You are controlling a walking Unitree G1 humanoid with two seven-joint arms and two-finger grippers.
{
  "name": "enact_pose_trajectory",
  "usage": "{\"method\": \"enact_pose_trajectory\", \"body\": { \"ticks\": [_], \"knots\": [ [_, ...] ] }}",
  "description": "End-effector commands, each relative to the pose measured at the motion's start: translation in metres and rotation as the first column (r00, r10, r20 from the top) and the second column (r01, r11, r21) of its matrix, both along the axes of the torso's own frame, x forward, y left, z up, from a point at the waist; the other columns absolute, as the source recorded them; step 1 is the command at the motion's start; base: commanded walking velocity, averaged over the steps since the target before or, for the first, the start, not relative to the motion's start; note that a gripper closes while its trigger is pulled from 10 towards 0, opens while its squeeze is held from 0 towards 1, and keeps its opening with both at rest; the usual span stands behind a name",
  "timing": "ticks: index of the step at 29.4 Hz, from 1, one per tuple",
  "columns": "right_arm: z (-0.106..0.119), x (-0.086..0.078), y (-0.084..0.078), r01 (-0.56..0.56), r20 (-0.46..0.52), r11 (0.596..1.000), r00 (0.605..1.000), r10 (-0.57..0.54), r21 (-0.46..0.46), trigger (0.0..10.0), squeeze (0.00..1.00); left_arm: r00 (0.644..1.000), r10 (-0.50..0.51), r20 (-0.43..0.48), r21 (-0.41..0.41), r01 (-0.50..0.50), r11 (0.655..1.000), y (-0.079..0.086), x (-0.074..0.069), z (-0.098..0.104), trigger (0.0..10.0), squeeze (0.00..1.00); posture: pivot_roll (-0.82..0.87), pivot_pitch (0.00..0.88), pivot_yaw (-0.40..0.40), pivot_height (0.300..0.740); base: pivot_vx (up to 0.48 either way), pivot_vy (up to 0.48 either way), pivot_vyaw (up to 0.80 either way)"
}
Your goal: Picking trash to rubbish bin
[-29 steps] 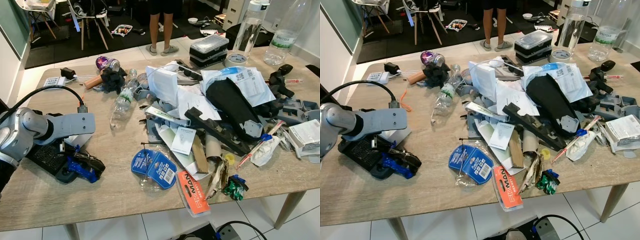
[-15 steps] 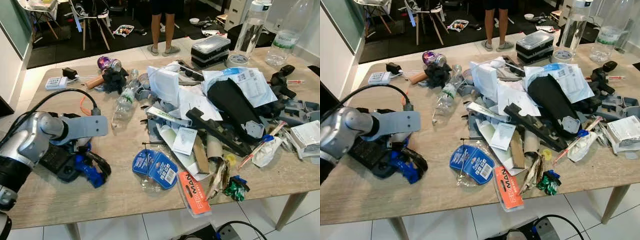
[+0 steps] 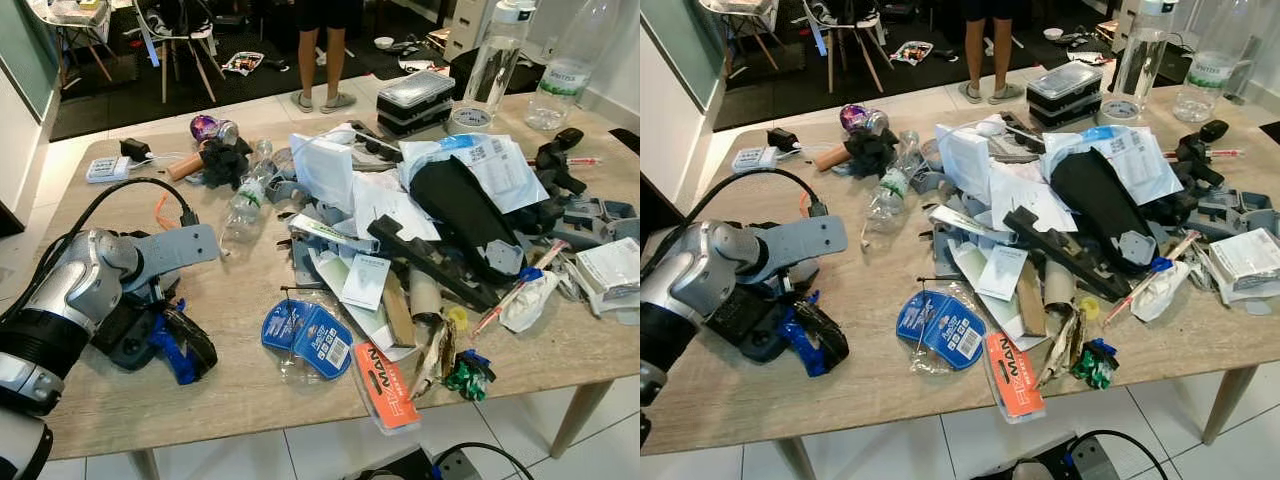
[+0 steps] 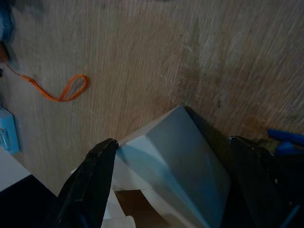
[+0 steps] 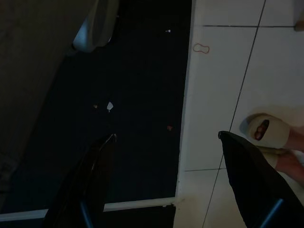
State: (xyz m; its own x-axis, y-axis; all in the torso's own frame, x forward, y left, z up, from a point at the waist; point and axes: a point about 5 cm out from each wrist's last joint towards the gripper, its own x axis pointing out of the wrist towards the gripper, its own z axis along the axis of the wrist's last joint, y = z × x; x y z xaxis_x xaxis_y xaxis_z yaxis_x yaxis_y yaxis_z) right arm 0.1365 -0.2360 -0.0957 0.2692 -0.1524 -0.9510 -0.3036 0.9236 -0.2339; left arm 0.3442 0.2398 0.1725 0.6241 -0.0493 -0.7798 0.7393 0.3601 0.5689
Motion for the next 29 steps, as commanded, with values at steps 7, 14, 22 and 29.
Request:
{"method": "enact_pose_trajectory", "body": {
  "ticks": [7,14,22,29],
  "knots": [
    [-0.002,-0.005,0.003,0.01,-0.017,1.0,1.0,-0.01,0.01,10.0,0.0,0.996,0.094,0.009,-0.084,-0.093,0.992,0.001,-0.003,0.001,10.0,0.0,0.02,0.122,0.088,0.74,0.0,0.0,0.0],
    [-0.002,-0.005,0.003,0.007,-0.018,1.0,1.0,-0.007,0.01,10.0,0.0,0.991,0.125,0.056,-0.152,-0.116,0.982,-0.005,-0.006,0.016,10.0,0.0,0.02,0.122,0.088,0.74,0.0,0.0,0.0],
    [-0.002,-0.005,0.003,0.006,-0.017,1.0,1.0,-0.006,0.011,10.0,0.0,0.985,0.174,0.006,-0.12,-0.172,0.978,0.003,-0.013,0.005,10.0,0.0,0.02,0.122,0.085,0.74,0.0,0.0,0.0],
    [-0.002,-0.005,0.003,0.009,-0.017,1.0,1.0,-0.009,0.011,10.0,0.0,0.974,0.223,-0.041,-0.087,-0.225,0.97,0.005,-0.015,-0.016,10.0,0.0,0.02,0.122,0.085,0.74,0.0,0.0,0.0]
  ]
}}
